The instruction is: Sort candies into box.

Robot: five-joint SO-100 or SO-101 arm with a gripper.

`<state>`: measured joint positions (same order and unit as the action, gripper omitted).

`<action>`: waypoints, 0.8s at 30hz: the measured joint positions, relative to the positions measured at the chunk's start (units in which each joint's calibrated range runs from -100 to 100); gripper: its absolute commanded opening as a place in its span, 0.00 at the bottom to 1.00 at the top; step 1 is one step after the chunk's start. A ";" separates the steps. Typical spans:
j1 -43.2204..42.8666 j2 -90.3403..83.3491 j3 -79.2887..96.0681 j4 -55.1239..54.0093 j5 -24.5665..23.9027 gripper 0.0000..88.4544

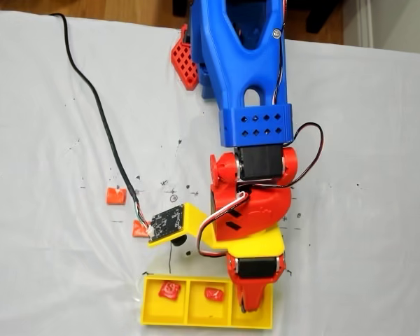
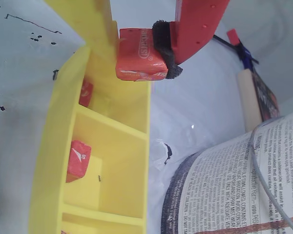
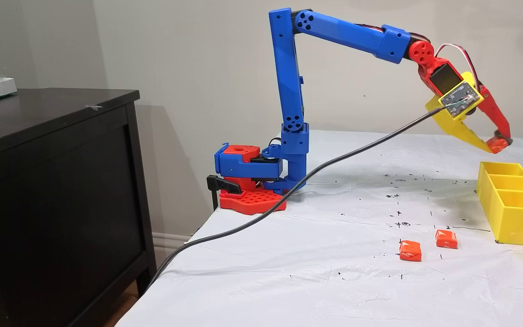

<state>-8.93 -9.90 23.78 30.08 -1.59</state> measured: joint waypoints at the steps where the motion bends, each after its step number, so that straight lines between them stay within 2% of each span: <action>1: 0.00 0.34 0.00 -0.32 0.00 0.00; 24: -1.09 4.31 0.00 -4.37 0.00 0.00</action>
<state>-10.03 -5.58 23.78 25.71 -1.59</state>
